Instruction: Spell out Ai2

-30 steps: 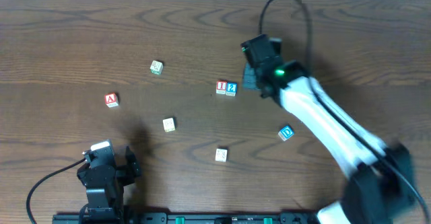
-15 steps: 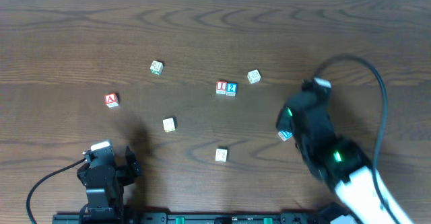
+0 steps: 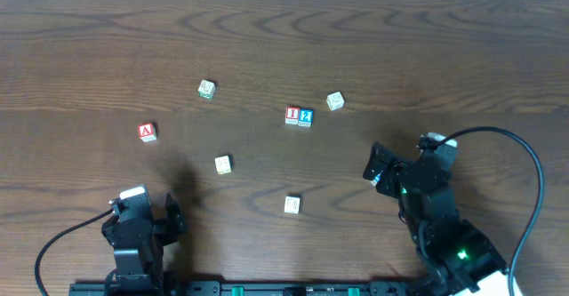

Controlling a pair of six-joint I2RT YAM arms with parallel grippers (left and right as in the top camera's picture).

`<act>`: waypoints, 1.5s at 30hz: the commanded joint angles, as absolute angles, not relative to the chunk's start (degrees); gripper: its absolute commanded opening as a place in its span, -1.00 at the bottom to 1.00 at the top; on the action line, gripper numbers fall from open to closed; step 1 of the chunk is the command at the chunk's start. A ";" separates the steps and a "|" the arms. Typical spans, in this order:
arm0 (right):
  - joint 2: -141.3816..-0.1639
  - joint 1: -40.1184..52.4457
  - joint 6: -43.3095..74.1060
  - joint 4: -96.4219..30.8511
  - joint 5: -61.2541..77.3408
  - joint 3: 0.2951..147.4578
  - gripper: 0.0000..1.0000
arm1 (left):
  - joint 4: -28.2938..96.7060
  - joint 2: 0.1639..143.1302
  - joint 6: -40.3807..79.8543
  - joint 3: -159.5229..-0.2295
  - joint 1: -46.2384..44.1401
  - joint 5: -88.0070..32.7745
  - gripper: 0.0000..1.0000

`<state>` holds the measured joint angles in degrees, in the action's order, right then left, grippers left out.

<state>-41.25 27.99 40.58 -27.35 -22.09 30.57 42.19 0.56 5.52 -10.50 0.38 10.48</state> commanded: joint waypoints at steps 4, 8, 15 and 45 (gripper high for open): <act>-42.33 28.53 41.54 -27.86 -22.44 30.26 0.99 | 43.22 0.21 4.69 -9.58 0.73 10.63 0.91; -42.76 28.53 41.54 -28.32 -22.44 30.26 0.98 | 43.22 0.21 4.69 -9.58 0.73 10.63 0.91; -43.00 28.53 41.54 -28.36 -22.46 30.26 0.99 | 43.22 0.21 4.69 -9.58 0.73 10.63 0.91; -43.05 28.53 41.54 -29.56 -22.44 30.26 0.98 | 24.38 0.75 18.70 -9.58 0.73 0.12 0.91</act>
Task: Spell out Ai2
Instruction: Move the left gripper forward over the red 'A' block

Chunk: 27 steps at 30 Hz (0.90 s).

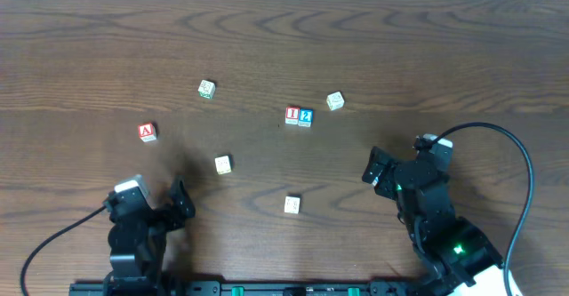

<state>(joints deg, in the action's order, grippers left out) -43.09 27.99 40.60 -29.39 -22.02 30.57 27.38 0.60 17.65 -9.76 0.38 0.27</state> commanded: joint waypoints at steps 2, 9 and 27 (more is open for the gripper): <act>-43.05 28.53 41.54 -29.56 -22.44 30.26 0.98 | 20.99 2.04 17.78 -9.58 0.73 0.80 0.91; -43.05 28.53 41.54 -29.58 -22.44 30.26 0.99 | 18.98 17.50 18.02 -15.09 0.73 9.39 0.91; -43.05 28.53 41.54 -29.56 -22.44 30.26 0.98 | 28.38 73.71 17.45 -51.81 2.35 20.53 0.91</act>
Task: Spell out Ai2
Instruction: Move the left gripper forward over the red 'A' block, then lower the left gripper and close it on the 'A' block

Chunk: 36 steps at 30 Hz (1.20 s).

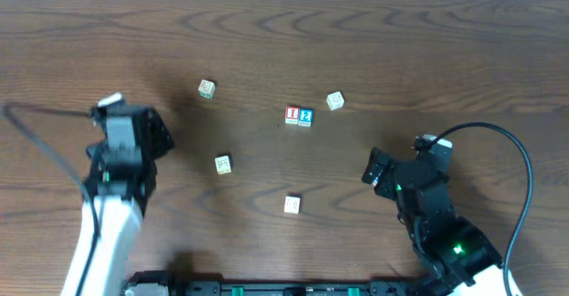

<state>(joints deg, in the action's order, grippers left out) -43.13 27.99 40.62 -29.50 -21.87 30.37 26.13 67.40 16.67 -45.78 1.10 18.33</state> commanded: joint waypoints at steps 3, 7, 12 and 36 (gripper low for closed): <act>-43.05 28.53 41.54 -29.58 -22.44 30.26 0.99 | 31.24 81.19 19.99 -57.54 4.01 19.57 0.91; -43.05 28.53 41.54 -29.56 -22.44 30.26 0.98 | 31.68 88.44 20.88 -61.87 6.59 15.51 0.91; -43.05 28.53 41.54 -29.56 -22.44 30.26 0.99 | 31.20 95.13 18.72 -63.57 9.15 7.22 0.91; -43.05 28.53 41.54 -29.56 -22.44 30.26 0.98 | 29.23 106.19 6.37 -63.57 8.21 3.92 0.86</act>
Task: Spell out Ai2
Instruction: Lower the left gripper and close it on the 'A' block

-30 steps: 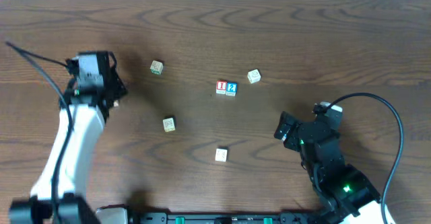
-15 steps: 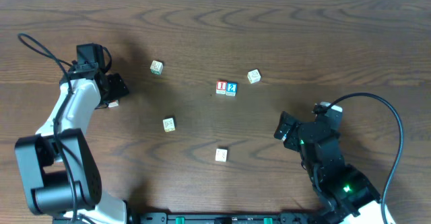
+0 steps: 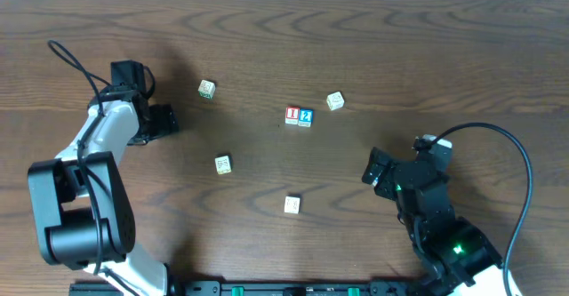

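In the overhead view a red "i" block [image 3: 292, 116] and a blue "2" block [image 3: 306, 116] sit side by side, touching, at the table's middle. The red "A" block is hidden; no red shows at the left. My left gripper [image 3: 163, 122] is stretched out over the left part of the table, pointing right and low on the wood. Its fingers are dark and I cannot make out their gap. My right gripper [image 3: 371, 167] rests at the lower right with its jaws apart and nothing between them, well clear of the two blocks.
Several pale wooden blocks lie loose: one [image 3: 206, 88] up and right of the left gripper, one [image 3: 334, 100] right of the "2" block, one [image 3: 222, 164] at lower middle left, one [image 3: 292, 204] near the front. Cables trail from both arms.
The left arm has reached farther back and swung, so its gripper now points right at the spot where the red "A" block used to lie. The right arm and other blocks are unchanged.
The left gripper first rested at the front left edge, with the red "A" block lying in plain sight at the left. The arm then rose over that block, covering it, and now lies low there. The right arm stayed put throughout.
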Controlling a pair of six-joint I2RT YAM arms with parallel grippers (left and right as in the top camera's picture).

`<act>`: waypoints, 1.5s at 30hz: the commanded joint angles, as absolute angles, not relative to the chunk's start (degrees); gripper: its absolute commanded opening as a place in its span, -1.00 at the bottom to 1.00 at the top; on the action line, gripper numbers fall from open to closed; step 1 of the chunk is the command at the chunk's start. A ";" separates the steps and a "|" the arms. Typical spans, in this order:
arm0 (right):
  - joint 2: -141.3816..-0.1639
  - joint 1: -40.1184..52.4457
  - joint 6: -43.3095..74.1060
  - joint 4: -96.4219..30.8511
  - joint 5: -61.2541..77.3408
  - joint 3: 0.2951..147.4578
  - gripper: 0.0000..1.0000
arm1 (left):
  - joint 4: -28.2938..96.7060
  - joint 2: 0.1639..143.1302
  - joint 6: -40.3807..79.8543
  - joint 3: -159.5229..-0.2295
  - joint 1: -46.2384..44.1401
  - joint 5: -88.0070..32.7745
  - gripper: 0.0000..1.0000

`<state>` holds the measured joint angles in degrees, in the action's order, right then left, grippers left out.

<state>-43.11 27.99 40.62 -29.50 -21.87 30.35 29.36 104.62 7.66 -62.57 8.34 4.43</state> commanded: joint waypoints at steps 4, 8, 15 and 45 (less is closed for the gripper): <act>-43.05 28.53 41.54 -29.56 -22.44 30.26 0.99 | 28.93 106.74 6.35 -63.57 8.23 3.95 0.62; -43.05 28.53 41.54 -29.56 -22.46 30.26 0.98 | 28.58 106.74 6.37 -63.57 8.23 3.97 0.29; -43.05 28.53 41.54 -29.56 -22.44 30.26 0.98 | 28.38 106.74 6.35 -63.57 8.23 3.97 0.17; -43.05 28.53 41.54 -29.56 -22.44 30.26 0.98 | 28.53 106.72 6.42 -64.05 8.21 1.23 -0.55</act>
